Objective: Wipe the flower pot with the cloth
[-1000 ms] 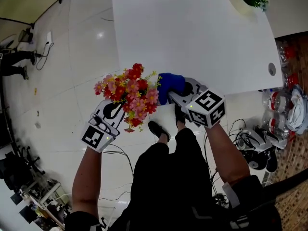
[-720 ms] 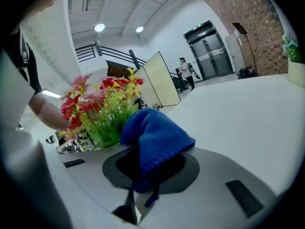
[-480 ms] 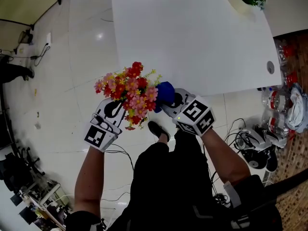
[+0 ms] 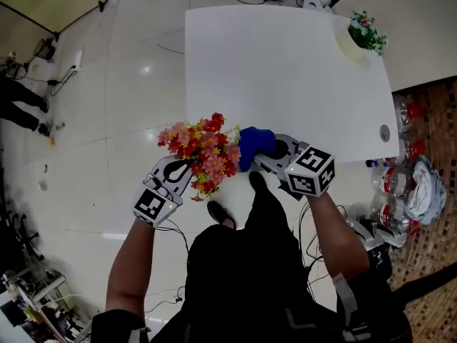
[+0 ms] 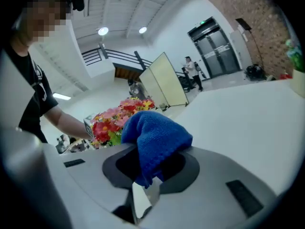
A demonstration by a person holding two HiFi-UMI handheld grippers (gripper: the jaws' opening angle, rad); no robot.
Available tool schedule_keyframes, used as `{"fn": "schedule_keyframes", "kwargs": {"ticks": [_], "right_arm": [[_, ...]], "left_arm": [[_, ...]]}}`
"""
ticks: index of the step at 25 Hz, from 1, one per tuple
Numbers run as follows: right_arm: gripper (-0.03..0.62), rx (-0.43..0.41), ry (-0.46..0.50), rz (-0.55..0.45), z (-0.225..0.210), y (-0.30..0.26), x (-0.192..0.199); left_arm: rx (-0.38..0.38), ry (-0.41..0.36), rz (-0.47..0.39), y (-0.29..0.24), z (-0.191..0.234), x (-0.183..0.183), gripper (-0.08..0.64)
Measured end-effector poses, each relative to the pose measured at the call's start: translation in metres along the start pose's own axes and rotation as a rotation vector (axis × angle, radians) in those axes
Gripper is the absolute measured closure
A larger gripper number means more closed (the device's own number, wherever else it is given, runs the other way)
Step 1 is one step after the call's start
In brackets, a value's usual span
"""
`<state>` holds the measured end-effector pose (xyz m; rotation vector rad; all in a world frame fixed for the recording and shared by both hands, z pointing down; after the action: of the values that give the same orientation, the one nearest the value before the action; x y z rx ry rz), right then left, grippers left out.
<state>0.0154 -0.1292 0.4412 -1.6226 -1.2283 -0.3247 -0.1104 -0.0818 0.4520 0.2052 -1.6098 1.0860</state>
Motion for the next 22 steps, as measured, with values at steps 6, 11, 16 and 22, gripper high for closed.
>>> {"fn": "schedule_keyframes", "kwargs": {"ticks": [6, 11, 16, 22], "right_arm": [[0.529, -0.197, 0.270, 0.120, -0.041, -0.044, -0.062], [0.529, -0.457, 0.409, 0.320, -0.026, -0.107, -0.061], [0.529, -0.594, 0.504, 0.450, -0.003, -0.142, -0.045], [0.531, -0.639, 0.469, 0.485, 0.001, -0.151, -0.044]], "left_arm": [[-0.018, 0.057, 0.023, -0.004, 0.004, -0.003, 0.560], [-0.077, 0.130, 0.018, -0.004, 0.002, -0.001, 0.560], [-0.114, -0.009, -0.009, -0.007, 0.001, -0.007, 0.560], [-0.152, 0.034, -0.004, 0.000, 0.008, 0.000, 0.560]]}}
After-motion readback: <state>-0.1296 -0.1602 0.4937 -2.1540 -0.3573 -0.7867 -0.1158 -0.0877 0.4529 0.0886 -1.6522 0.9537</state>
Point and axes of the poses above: the fingertips, and each gripper's own axes: y backward along the fingers, z to its left, x out of its underside, the point moved 1 cm from there along y, backward along the fingers, and after that the axes turned 11 degrees about z, right-handed, at the moved point
